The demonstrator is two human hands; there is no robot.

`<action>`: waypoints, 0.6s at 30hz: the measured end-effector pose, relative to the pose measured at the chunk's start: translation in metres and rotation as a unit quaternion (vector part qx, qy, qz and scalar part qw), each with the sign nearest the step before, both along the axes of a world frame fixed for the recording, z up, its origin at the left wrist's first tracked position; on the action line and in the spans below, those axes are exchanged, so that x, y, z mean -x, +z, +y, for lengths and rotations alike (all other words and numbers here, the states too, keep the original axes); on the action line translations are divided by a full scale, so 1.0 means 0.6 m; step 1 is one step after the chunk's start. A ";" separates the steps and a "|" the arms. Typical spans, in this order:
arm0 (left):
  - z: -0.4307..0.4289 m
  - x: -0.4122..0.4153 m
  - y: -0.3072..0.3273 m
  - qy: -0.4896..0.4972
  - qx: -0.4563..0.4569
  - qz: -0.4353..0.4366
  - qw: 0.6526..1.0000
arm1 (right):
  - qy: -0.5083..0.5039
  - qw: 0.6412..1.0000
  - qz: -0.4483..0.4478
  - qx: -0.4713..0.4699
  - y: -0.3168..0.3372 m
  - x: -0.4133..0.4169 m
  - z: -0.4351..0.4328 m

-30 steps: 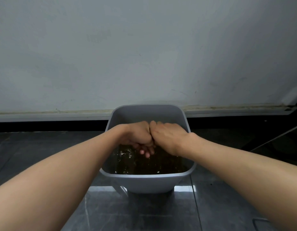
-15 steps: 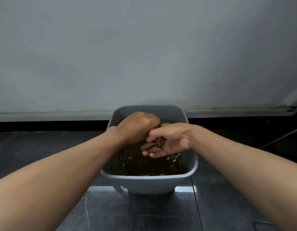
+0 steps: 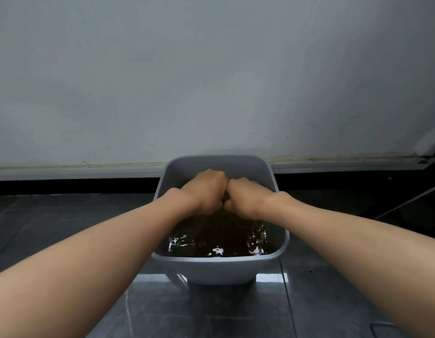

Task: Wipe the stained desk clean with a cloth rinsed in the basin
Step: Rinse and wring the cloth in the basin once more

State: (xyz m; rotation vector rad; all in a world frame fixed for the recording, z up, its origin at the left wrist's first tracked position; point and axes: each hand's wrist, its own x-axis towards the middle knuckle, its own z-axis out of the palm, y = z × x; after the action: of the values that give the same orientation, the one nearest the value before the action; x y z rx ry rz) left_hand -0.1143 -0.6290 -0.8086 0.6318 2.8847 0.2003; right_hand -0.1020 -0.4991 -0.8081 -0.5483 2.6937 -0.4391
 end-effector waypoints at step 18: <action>-0.003 0.003 0.075 0.194 -0.276 -0.424 0.840 | 0.150 0.899 0.383 -0.150 0.047 0.016 0.013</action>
State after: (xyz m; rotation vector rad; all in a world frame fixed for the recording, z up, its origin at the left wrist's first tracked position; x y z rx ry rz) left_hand -0.1162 -0.6310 -0.7638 -0.0338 2.0085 1.0858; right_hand -0.1113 -0.4910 -0.7801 -1.2207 3.2025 0.3649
